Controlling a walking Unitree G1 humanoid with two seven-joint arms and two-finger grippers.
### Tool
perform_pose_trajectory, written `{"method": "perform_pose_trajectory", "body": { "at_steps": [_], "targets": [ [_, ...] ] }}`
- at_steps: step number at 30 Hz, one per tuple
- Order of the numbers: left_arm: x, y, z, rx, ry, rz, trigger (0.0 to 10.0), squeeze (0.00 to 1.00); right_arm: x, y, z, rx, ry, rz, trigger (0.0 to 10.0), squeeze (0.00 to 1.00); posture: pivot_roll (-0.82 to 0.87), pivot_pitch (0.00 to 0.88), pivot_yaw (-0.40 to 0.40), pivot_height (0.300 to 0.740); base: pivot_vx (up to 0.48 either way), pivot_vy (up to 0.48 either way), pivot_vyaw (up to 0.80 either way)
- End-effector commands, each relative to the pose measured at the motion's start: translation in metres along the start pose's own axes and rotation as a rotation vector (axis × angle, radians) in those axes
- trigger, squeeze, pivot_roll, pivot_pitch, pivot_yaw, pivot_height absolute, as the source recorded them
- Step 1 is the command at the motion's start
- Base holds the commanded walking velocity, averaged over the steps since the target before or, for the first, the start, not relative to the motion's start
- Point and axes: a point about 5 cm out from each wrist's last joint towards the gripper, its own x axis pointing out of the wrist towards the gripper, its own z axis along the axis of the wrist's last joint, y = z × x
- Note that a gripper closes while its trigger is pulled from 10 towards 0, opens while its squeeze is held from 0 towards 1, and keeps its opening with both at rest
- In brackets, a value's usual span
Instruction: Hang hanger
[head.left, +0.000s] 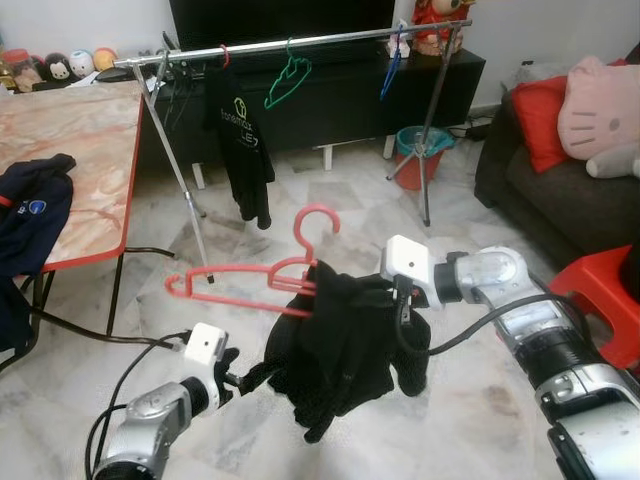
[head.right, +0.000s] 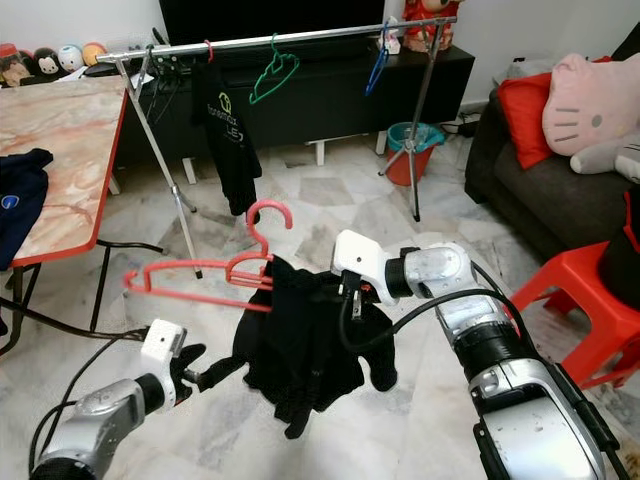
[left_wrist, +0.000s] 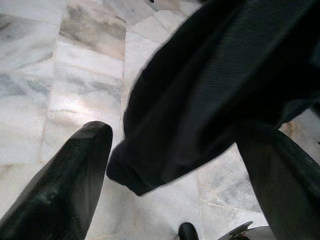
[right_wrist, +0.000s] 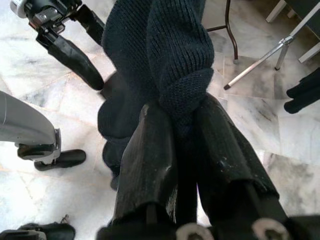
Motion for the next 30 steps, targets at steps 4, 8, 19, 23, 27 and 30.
{"method": "perform_pose_trajectory", "body": {
  "at_steps": [4,8,19,23,27,30],
  "targets": [
    [0.003,-0.002,0.001,-0.023,-0.053,-0.014,10.0,0.0,-0.001,-0.005,0.013,-0.043,-0.027,0.02,0.0,0.0,0.05,0.0,-0.028,0.74,0.0,0.0,0.0],
    [0.005,-0.004,0.001,-0.013,-0.062,-0.025,10.0,0.0,0.0,-0.006,0.014,-0.046,-0.027,0.026,0.0,0.0,0.06,0.0,-0.034,0.74,0.0,0.0,0.0],
    [0.014,-0.009,0.005,0.074,-0.048,-0.084,10.0,0.0,0.005,-0.01,0.03,-0.084,-0.046,0.063,0.0,0.0,0.06,0.0,-0.051,0.74,0.0,0.0,0.0],
    [0.017,-0.009,0.007,0.088,-0.052,-0.096,10.0,0.0,0.005,-0.01,0.035,-0.1,-0.055,0.086,0.0,0.0,0.05,0.0,-0.052,0.74,0.0,0.0,0.0],
    [0.02,-0.009,0.007,0.114,-0.046,-0.098,10.0,0.0,0.005,-0.008,0.038,-0.109,-0.063,0.112,0.0,0.0,0.05,0.0,-0.053,0.74,0.0,0.0,0.0],
    [0.021,-0.009,0.007,0.128,-0.037,-0.102,10.0,0.0,0.004,-0.008,0.038,-0.112,-0.061,0.119,0.0,0.0,0.05,0.0,-0.053,0.74,0.0,0.0,0.0]
  ]
}}
